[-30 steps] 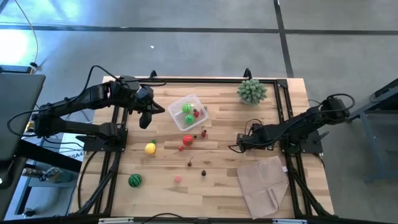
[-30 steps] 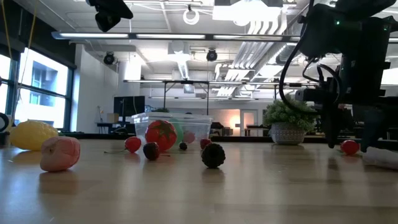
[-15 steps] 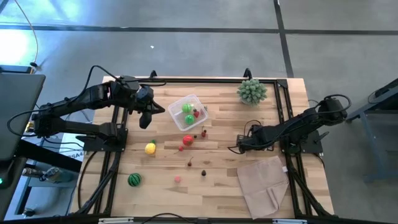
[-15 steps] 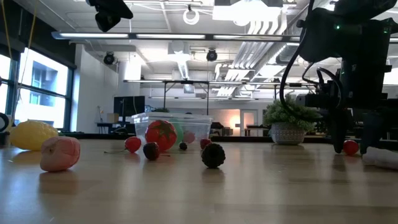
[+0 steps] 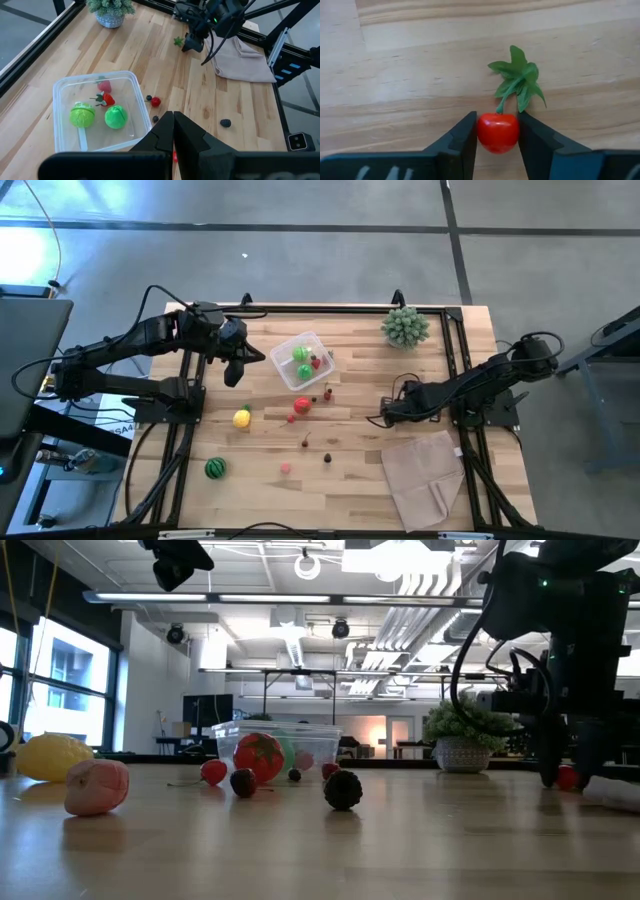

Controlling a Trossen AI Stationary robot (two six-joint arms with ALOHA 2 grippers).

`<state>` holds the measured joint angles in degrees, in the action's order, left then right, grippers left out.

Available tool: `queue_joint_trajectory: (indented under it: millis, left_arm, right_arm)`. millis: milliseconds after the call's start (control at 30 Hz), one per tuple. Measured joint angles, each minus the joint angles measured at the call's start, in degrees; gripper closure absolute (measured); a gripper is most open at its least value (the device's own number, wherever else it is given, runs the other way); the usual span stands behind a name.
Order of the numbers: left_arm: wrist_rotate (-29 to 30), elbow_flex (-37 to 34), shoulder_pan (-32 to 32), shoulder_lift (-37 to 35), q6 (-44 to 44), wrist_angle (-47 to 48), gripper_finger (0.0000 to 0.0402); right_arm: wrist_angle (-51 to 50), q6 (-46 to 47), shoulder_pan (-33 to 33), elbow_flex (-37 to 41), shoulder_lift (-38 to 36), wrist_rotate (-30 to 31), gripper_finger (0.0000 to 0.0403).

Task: Pick and placing Produce into tupperware
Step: Put the right red tomato into the transparent bin

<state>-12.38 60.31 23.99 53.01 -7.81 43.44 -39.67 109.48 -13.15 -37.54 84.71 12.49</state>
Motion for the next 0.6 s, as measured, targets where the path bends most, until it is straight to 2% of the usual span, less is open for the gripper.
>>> queue_joint_trajectory:
  millis: [100, 367, 500, 600]
  left_arm:
    - [0.0, 0.0, 0.0, 0.0, 0.0, 0.0, 0.0401]
    - [0.0, 0.0, 0.0, 0.0, 0.0, 0.0, 0.0401]
    - [0.0, 0.0, 0.0, 0.0, 0.0, 0.0, 0.0401]
    - [0.0, 0.0, 0.0, 0.0, 0.0, 0.0, 0.0401]
  right_arm:
    - [-0.3, -0.7, 0.0, -0.9, 0.3, 1.0, 0.0294]
    - [-1.5, -7.5, 0.2, -6.4, 0.0, 8.7, 0.0295]
    - [-2.4, -15.0, 0.8, -10.7, -1.2, 14.3, 0.0295]
    - [-2.6, -24.4, 2.8, -15.1, -2.0, 17.4, 0.0295]
